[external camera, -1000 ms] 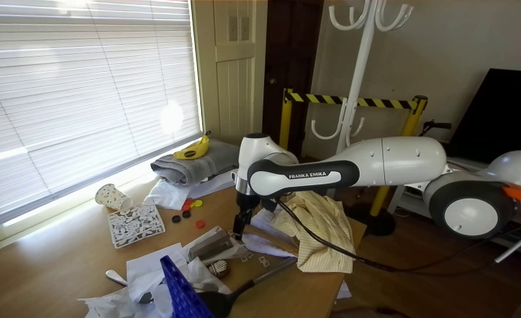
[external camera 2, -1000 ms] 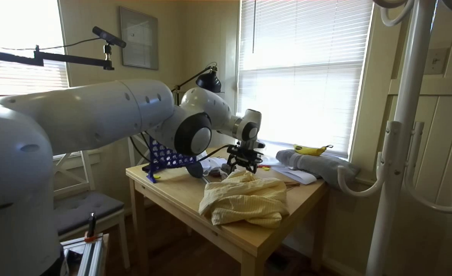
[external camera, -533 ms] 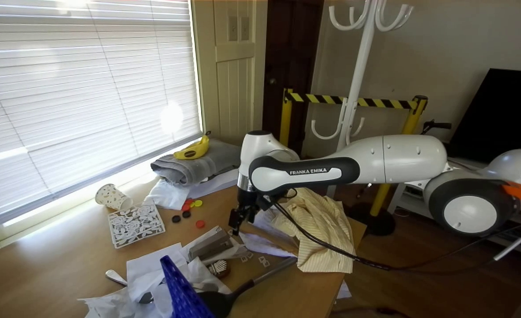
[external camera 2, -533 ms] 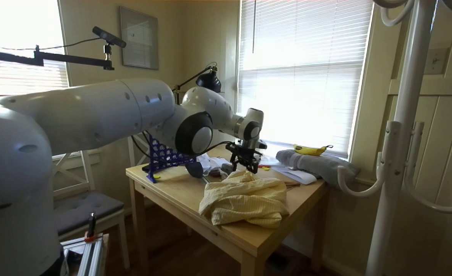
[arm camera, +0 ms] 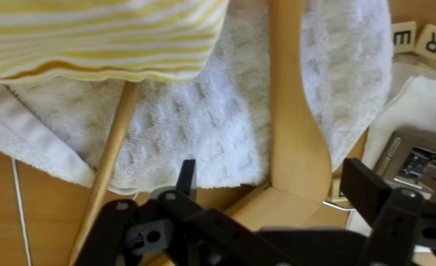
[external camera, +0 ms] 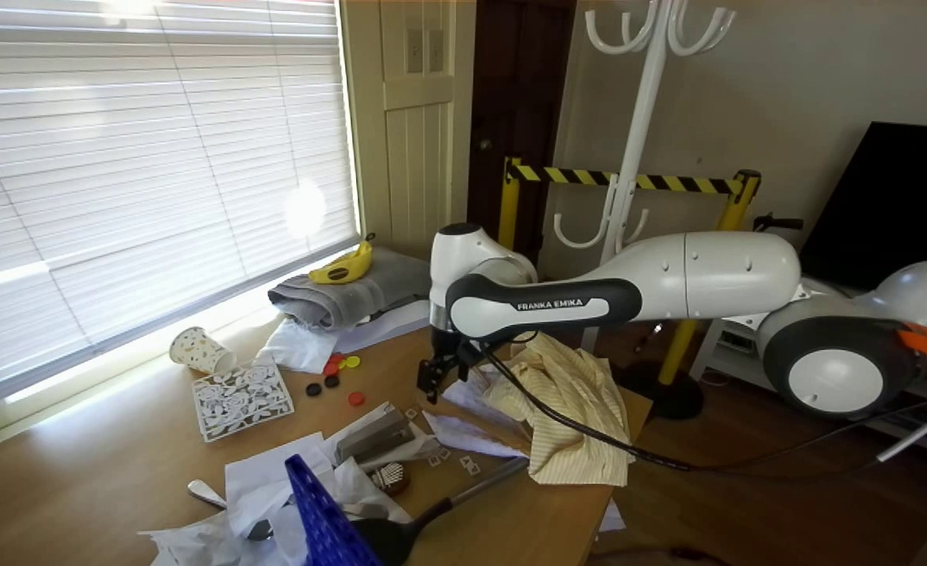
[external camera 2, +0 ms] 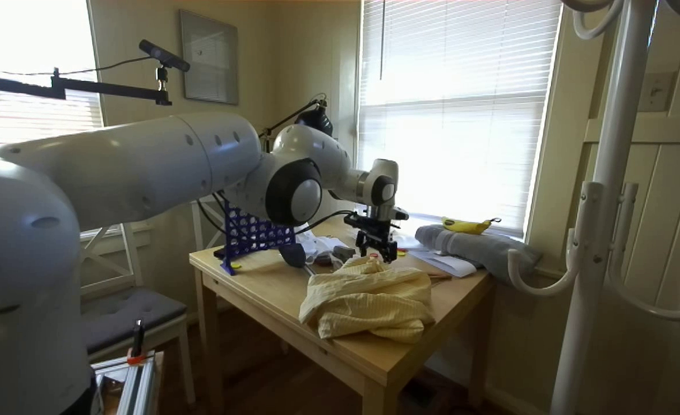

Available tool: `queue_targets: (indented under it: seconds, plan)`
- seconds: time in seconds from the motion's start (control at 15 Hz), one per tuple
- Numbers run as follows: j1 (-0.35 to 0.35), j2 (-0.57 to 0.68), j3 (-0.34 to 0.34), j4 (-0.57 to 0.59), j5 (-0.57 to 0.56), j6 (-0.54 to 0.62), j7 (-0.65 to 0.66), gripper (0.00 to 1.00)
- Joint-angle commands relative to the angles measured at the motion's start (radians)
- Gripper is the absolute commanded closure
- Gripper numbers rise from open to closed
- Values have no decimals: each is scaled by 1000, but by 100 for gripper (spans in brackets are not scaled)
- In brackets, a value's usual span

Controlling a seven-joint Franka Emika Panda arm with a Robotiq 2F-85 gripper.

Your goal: Hang the white towel on the coat rack

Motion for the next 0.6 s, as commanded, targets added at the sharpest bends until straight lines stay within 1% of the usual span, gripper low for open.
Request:
queue_targets:
  seconds: [0.0,0.13,0.2,0.27,0.53]
  plan:
    - [-8,-13,-5,-50,-25,-22,-122,0]
    - [-6,-8,-6,-59,-29,-25,-192,0]
    - [-4,-8,-7,-66,-29,-19,-217,25]
    - [-3,-9,-9,-69,-29,-19,-231,26]
    - [-1,-14,-13,-68,-25,-19,-273,55]
